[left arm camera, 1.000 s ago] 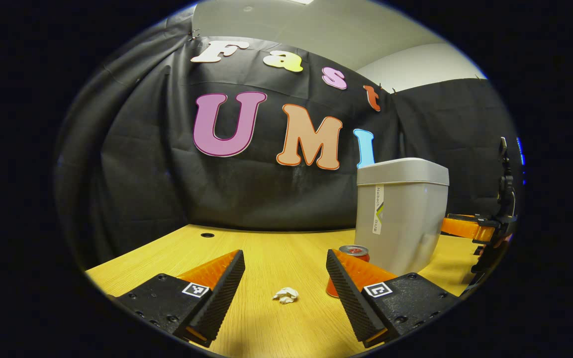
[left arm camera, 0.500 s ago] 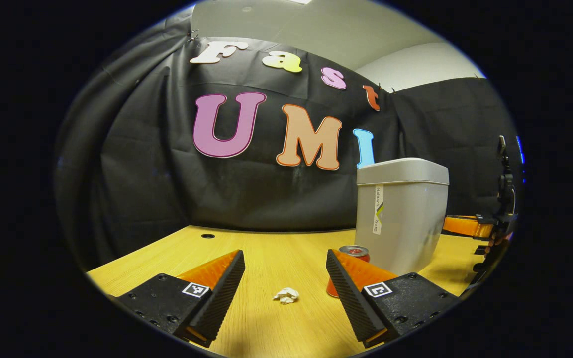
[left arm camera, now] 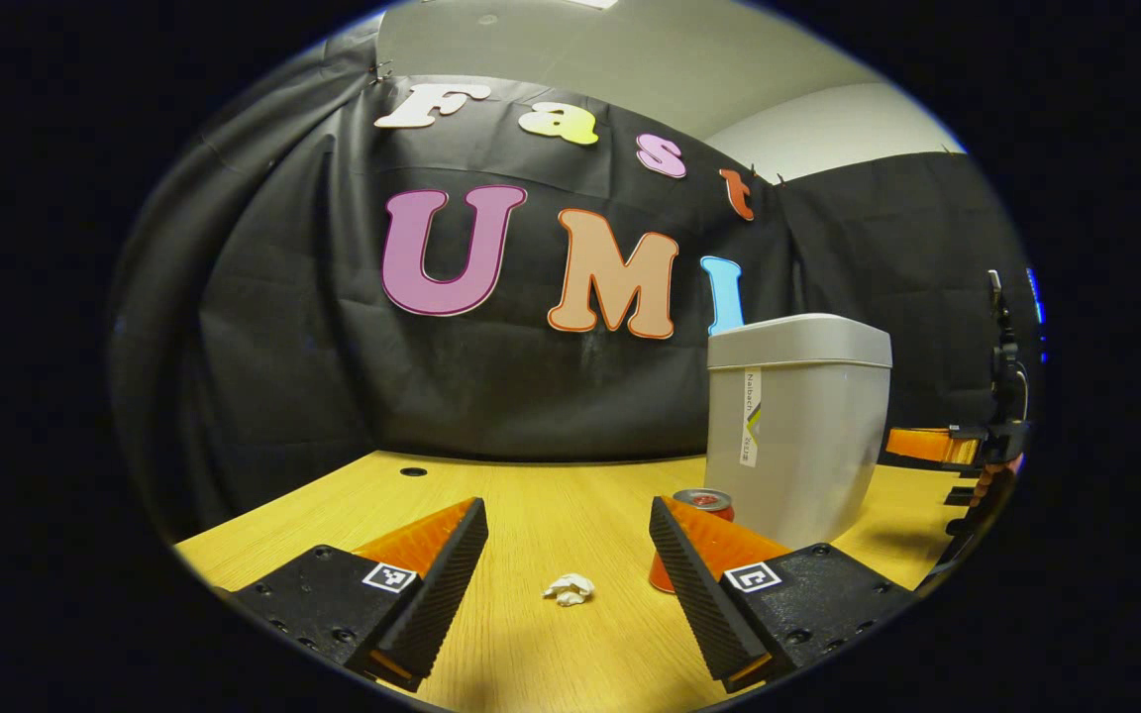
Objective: Press the lid of the desktop garbage bin to open it, pick up the crumpled paper on the desktop and throw it into the bin, then pick up the pop can on the desktop and drop it into the bin, and finally close the garbage bin lid.
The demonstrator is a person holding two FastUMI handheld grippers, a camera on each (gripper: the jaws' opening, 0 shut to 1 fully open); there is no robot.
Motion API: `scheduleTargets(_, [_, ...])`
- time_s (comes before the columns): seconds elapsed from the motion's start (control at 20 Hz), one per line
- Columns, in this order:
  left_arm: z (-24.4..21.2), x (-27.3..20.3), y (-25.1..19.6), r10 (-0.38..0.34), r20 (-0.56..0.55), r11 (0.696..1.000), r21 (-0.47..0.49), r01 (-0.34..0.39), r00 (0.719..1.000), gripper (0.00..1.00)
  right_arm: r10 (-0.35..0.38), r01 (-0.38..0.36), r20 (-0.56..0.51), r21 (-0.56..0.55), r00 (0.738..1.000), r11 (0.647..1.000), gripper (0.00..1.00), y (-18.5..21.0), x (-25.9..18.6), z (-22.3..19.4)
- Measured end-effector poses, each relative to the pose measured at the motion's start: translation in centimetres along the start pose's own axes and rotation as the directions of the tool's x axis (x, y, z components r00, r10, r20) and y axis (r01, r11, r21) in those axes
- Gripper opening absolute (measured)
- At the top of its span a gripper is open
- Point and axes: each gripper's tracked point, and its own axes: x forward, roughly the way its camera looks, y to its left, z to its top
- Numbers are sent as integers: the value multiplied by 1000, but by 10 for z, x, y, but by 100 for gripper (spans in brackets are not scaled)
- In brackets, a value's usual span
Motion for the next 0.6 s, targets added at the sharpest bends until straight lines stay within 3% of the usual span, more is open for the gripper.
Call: scheduleTargets(0.6, [-6,0,-1,-6,-20,1000,0,6,1000,96,6,-6,12,-15,1000,1000,3,-2,-13,42])
